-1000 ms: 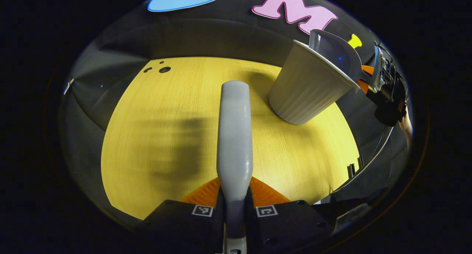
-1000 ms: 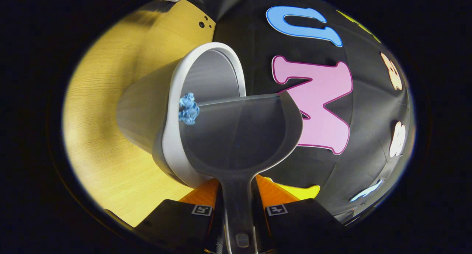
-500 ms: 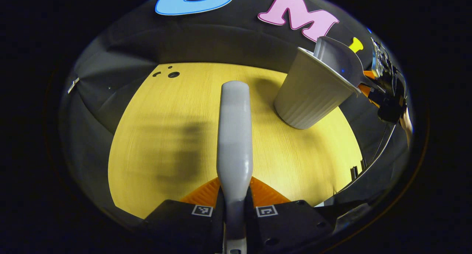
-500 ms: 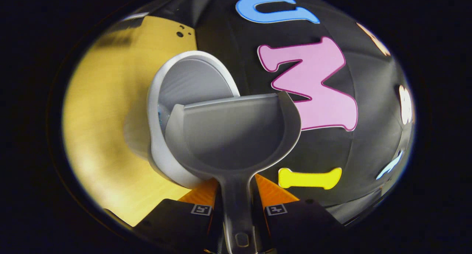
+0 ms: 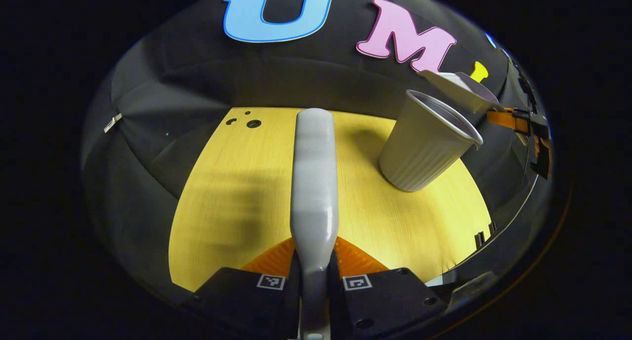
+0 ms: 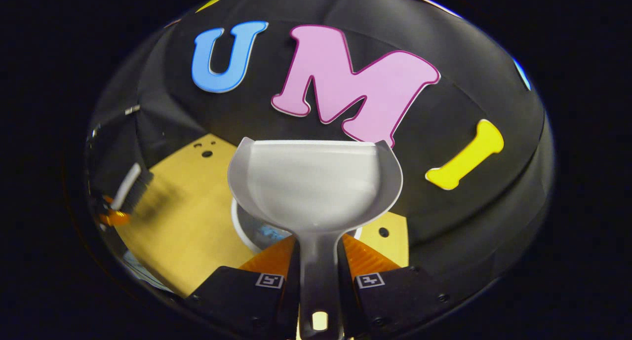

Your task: Pick up the small broom and dustpan from the desktop, sweep the trash into the dustpan with the broom, and then empty the trash into the garbage bin.

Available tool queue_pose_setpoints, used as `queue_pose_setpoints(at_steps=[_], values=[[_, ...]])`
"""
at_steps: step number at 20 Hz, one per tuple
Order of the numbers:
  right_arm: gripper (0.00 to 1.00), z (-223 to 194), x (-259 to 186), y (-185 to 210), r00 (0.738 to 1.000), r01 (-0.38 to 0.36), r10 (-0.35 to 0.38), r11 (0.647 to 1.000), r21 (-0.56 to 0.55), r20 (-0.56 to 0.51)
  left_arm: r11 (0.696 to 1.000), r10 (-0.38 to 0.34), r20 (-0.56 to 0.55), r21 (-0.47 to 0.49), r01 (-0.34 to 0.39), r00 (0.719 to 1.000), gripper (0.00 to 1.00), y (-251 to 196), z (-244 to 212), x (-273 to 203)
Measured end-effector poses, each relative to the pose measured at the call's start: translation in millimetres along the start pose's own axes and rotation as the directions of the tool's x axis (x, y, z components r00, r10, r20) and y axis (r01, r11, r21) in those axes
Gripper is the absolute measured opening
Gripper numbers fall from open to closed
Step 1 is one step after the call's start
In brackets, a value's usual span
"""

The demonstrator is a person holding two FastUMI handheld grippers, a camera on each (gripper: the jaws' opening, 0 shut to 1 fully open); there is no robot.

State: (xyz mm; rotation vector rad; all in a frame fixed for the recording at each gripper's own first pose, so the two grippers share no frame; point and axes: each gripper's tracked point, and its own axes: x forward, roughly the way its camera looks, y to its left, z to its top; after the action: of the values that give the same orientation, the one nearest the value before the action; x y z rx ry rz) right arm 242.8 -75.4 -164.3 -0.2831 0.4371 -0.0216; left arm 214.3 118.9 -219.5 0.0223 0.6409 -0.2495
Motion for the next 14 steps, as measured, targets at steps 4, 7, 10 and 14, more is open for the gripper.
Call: queue_pose_setpoints(at_steps=[4, 7, 10, 14], values=[[0.38, 13, -27, 29, 0.996, -0.087, 0.084, 0.983, 0.159, 0.03, 0.999, -0.022, 0.005, -0.037, 0.022, 1.0, 0.28, 5, -8, -13], [0.38, 9, -48, 56, 0.991, -0.135, 0.129, 0.969, 0.207, 0.04, 0.999, -0.022, 0.002, -0.034, 0.022, 1.0, 0.28, 14, -22, -23], [0.39, -10, -69, 96, 0.98, -0.201, 0.198, 0.95, 0.24, 0.036, 0.999, -0.01, -0.005, -0.043, 0.009, 1.0, 0.28, 31, -37, -30], [0.39, -50, -97, 153, 0.955, -0.286, 0.298, 0.919, 0.272, -0.002, 0.998, 0.047, -0.004, -0.049, -0.047, 0.999, 0.28, 53, -55, -36]])
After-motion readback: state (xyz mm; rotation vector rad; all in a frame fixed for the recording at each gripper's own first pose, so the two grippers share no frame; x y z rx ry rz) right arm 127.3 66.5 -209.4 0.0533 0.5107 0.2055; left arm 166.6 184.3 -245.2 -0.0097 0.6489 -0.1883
